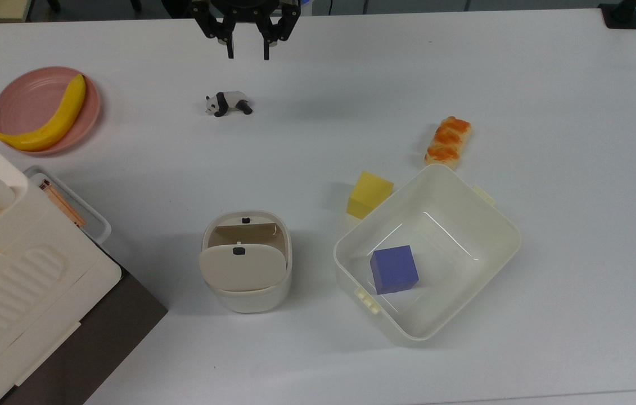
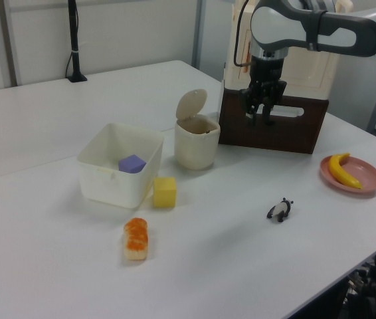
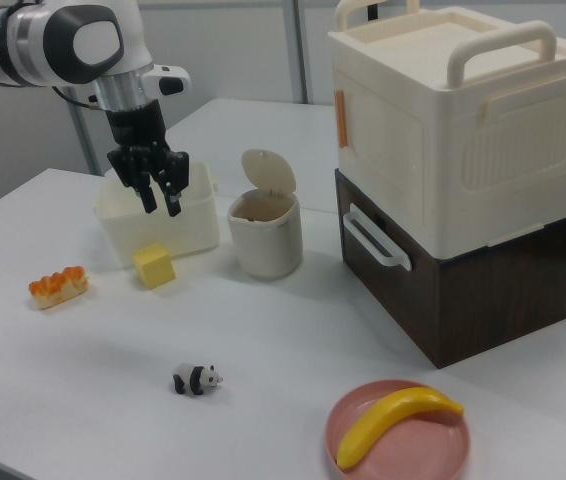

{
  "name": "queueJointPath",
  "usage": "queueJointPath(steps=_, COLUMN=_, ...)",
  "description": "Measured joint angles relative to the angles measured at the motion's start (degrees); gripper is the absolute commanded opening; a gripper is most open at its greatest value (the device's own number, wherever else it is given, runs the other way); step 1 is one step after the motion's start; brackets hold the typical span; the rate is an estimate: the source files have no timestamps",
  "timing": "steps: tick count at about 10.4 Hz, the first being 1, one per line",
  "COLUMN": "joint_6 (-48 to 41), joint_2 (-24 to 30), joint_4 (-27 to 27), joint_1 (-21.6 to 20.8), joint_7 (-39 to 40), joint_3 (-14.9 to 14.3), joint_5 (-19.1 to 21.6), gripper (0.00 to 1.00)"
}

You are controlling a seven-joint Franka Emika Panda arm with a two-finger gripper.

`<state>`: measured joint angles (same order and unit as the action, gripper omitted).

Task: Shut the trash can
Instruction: 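Move the gripper over the open lid of the cream trash can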

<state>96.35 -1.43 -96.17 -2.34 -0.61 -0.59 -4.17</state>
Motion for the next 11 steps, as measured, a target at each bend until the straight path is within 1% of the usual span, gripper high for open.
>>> queueJointPath(steps=1, joint_6=0.0, joint_2=0.0, joint_4=0.0, joint_1=0.0, joint_7=0.03, joint_3=0.0, joint_5=0.0, gripper=0.0)
queueJointPath(steps=5, joint_6=0.0, joint_2=-0.53, joint_4=0.13, joint_1=-0.03, joint_7=0.26, joint_3=0.03, joint_5=0.0, gripper=0.0)
queueJointPath(steps=7, joint_6=0.0, joint_2=-2.44, joint_4=2.47, joint_1=-0.04, joint_7=0.51, joint_3=0.06, joint_5=0.01, gripper=0.0)
queueJointPath(steps=9, joint_6=0.9, joint_2=-5.87, joint_4=5.78, joint_1=-0.03, joint_7=0.52, joint_3=0.06, joint_5=0.01, gripper=0.0)
queueJointPath(steps=11, joint_6=9.02, joint_2=-8.17, joint_4=7.51, joint_1=0.03, joint_7=0.52, joint_3=0.05, joint_5=0.01, gripper=0.0)
